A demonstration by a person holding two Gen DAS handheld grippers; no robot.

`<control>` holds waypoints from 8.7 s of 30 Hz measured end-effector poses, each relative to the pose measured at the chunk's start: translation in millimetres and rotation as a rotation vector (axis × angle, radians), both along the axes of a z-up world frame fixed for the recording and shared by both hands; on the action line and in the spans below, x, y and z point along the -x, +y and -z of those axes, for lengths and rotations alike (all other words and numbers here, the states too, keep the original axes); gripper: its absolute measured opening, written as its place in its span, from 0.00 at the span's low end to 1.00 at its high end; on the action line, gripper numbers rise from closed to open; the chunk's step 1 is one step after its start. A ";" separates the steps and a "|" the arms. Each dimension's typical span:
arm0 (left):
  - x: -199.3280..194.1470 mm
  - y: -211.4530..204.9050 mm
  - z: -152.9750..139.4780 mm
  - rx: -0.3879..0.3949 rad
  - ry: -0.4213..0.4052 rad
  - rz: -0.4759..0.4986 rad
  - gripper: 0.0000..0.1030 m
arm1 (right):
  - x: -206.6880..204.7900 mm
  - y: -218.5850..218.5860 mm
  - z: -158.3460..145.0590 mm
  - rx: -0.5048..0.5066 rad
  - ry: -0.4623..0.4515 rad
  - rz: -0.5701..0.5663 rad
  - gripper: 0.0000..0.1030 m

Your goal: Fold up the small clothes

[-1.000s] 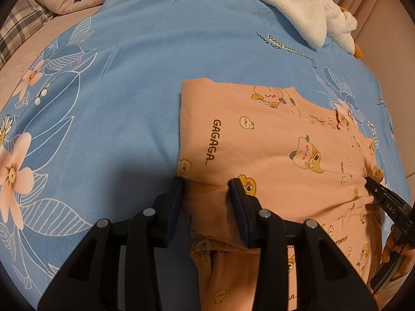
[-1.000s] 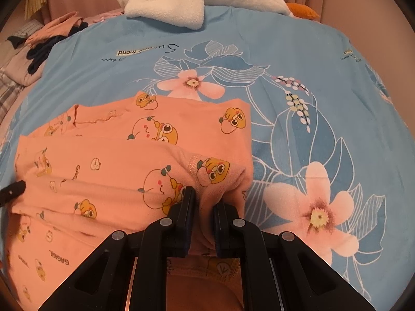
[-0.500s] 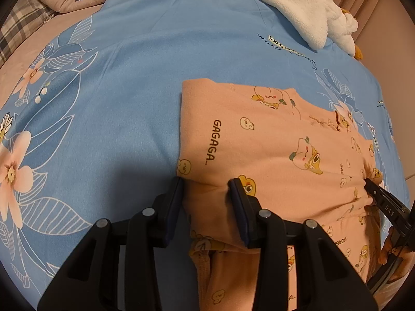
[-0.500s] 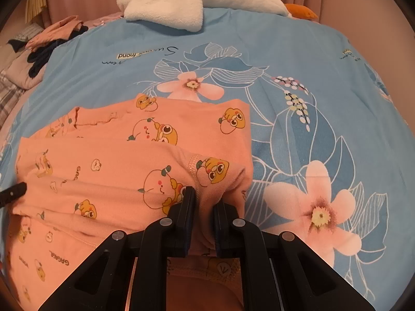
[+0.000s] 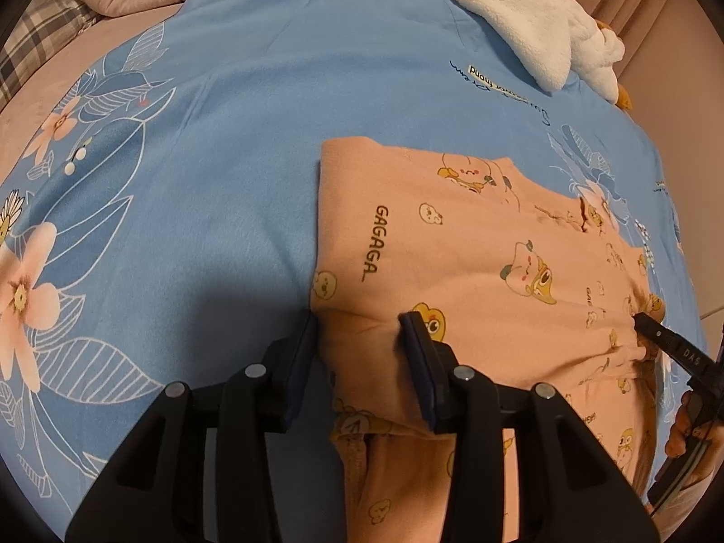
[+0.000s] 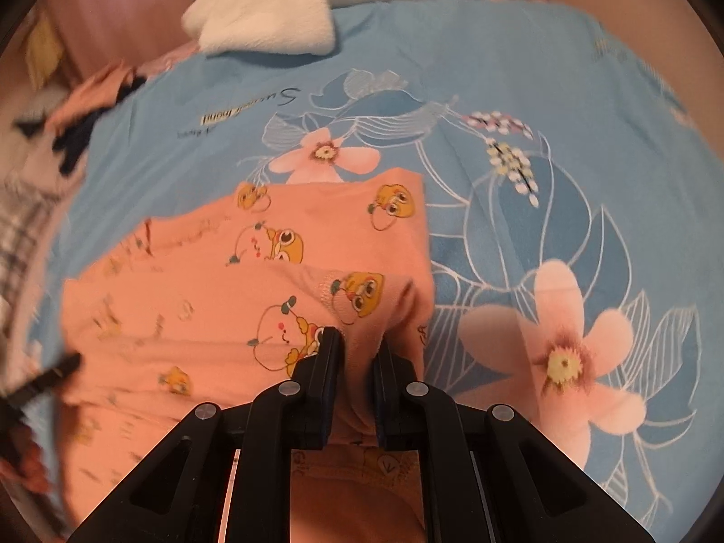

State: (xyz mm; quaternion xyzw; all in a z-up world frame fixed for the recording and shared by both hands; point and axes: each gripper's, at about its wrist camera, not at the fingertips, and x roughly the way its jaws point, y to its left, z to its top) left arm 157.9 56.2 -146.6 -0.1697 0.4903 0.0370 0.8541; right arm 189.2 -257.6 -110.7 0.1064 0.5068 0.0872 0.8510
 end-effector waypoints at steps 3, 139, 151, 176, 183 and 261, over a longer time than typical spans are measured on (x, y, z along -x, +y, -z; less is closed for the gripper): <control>4.3 4.2 -2.8 0.036 0.009 -0.008 0.40 | 3.9 -0.8 -8.7 0.047 -0.015 0.005 0.22; 279.5 -44.4 32.2 0.306 0.031 0.085 0.05 | 251.3 -50.5 -37.2 -0.238 -0.139 -0.074 0.04; 263.1 -35.1 -44.4 0.419 -0.236 0.142 0.04 | 222.9 -61.1 -54.2 -0.278 -0.190 -0.053 0.04; 138.5 8.8 -2.3 0.303 -0.114 -0.064 0.15 | 112.3 -61.8 -11.9 -0.136 -0.051 0.010 0.07; 172.7 4.0 -30.3 0.320 -0.179 -0.025 0.54 | 142.3 -70.9 -29.3 -0.157 -0.090 -0.014 0.38; 141.3 -11.1 -34.7 0.153 -0.139 0.052 0.54 | 34.6 -27.1 -1.9 -0.335 0.018 -0.008 0.06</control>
